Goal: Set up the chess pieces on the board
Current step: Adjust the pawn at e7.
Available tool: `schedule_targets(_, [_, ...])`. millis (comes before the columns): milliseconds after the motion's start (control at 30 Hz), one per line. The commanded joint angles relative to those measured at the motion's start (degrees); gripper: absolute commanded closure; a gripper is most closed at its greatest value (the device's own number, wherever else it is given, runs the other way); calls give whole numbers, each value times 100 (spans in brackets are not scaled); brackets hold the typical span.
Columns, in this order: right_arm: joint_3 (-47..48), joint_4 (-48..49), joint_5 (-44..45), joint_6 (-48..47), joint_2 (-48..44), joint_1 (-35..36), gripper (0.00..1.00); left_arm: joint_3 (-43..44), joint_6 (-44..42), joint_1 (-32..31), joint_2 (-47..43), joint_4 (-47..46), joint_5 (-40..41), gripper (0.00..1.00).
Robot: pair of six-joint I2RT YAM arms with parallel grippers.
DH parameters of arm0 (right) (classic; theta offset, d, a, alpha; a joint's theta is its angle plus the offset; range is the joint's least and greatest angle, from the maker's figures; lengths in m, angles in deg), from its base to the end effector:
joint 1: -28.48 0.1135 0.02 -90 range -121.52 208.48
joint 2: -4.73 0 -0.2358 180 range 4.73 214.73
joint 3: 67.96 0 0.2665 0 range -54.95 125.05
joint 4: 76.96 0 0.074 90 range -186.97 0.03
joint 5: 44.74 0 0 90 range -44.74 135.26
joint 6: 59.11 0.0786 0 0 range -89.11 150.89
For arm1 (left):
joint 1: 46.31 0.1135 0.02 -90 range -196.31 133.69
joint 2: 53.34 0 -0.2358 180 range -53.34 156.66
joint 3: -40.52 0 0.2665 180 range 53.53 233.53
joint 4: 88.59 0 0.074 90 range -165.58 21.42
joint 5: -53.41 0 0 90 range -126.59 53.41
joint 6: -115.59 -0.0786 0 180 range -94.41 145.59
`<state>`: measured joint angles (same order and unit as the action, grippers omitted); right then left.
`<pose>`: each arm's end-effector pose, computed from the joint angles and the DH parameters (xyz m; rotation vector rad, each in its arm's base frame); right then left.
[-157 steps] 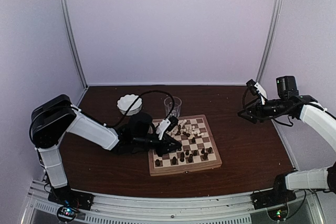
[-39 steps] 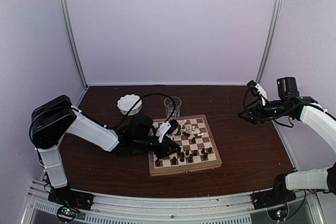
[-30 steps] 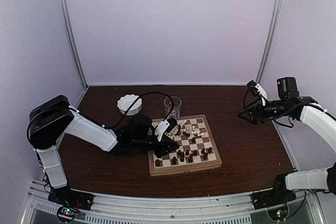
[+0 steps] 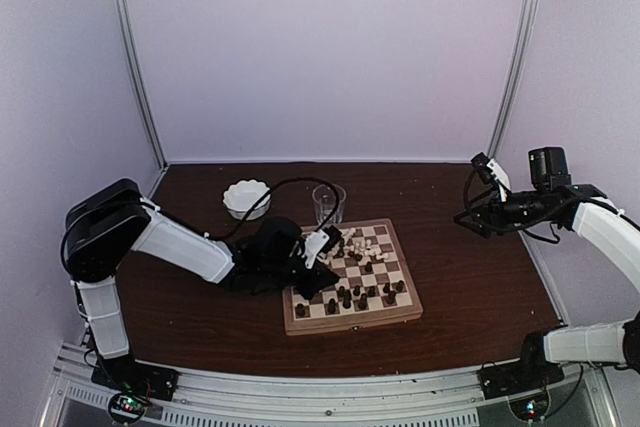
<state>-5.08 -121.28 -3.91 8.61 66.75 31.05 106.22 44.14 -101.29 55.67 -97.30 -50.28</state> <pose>0.2639 0.0714 0.2395 -0.8531 1.9567 0.7900 0.2226 -0.3501 0.0683 0.8663 2.1635 -0.9545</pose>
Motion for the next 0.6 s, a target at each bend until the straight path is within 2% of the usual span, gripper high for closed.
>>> schedule_targets(0, [-47,96,-75,-41,-120,-46,32,179,13,-26,153,-8,-209,100])
schedule_targets(567, [-52,82,-71,-53,-120,-58,32,198,-69,-100,173,-52,-487,100])
